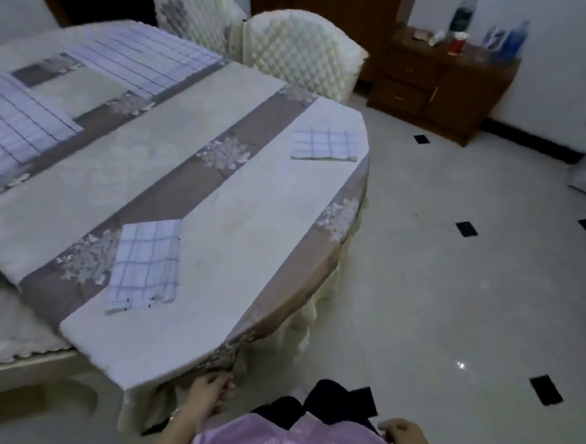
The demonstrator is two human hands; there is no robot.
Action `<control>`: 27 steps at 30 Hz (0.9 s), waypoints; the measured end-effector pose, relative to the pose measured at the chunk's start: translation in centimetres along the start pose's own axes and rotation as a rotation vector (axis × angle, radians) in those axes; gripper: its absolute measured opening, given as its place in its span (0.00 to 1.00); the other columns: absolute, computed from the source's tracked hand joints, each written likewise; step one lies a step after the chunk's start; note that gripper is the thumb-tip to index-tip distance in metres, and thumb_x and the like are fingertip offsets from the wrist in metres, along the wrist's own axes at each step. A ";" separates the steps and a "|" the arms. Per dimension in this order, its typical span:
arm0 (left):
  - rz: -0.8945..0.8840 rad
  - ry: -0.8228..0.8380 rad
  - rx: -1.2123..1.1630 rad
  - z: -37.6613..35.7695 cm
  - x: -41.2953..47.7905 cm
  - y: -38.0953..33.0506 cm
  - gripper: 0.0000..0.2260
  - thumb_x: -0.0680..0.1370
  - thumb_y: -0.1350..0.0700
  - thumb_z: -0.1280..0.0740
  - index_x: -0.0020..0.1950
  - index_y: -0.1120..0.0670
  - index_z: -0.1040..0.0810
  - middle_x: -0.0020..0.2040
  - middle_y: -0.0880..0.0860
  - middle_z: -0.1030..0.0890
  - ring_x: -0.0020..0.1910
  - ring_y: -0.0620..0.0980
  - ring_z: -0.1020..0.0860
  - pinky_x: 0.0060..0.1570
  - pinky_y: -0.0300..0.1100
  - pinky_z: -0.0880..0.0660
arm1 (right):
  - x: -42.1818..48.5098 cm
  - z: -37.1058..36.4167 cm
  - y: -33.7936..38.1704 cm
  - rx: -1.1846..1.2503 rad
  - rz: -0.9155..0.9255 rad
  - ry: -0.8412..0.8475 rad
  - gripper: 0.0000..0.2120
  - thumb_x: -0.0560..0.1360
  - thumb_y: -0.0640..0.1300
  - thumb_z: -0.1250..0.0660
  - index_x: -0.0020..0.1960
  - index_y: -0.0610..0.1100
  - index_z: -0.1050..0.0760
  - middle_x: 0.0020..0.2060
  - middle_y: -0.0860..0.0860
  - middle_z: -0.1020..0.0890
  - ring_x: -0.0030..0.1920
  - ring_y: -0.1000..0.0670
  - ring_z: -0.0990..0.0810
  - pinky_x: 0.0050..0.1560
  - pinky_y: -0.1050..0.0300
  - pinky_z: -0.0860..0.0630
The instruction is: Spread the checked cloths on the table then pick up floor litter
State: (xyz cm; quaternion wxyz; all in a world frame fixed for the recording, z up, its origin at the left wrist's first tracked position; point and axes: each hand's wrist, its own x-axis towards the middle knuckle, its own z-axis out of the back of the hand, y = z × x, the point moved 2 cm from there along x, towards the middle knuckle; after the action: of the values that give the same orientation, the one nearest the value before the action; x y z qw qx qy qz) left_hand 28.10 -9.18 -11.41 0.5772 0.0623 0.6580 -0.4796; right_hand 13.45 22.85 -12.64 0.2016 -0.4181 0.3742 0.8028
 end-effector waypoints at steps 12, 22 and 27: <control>0.151 -0.431 -0.406 -5.0 -5.3 1.9 0.09 0.81 0.64 0.41 0.47 0.64 0.23 0.38 0.59 0.22 0.33 0.52 0.26 0.28 0.37 0.31 | 6.8 0.2 24.3 -0.658 0.436 0.438 0.12 0.76 0.39 0.37 0.36 0.42 0.21 0.31 0.47 0.19 0.33 0.49 0.23 0.37 0.60 0.29; -0.240 -1.020 -0.053 -1.2 -9.0 -6.1 0.07 0.79 0.61 0.38 0.55 0.55 0.22 0.52 0.50 0.21 0.53 0.52 0.23 0.52 0.45 0.26 | -3.7 -12.5 39.8 -0.774 1.015 0.833 0.10 0.77 0.37 0.38 0.44 0.49 0.22 0.41 0.50 0.16 0.42 0.52 0.19 0.44 0.61 0.25; -0.207 -0.996 0.472 1.3 -6.7 -7.6 0.21 0.79 0.52 0.41 0.70 0.58 0.29 0.70 0.57 0.28 0.71 0.56 0.31 0.71 0.49 0.36 | -4.4 -20.4 43.2 -0.759 1.127 0.771 0.13 0.75 0.41 0.36 0.59 0.46 0.24 0.56 0.48 0.20 0.54 0.49 0.21 0.56 0.53 0.26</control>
State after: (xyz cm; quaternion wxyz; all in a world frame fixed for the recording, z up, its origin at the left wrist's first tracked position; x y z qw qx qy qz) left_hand 26.38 -10.99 -1.52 0.7384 -0.1093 0.1834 -0.6396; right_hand -0.88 -20.47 2.06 -0.5376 -0.4549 0.2733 0.6552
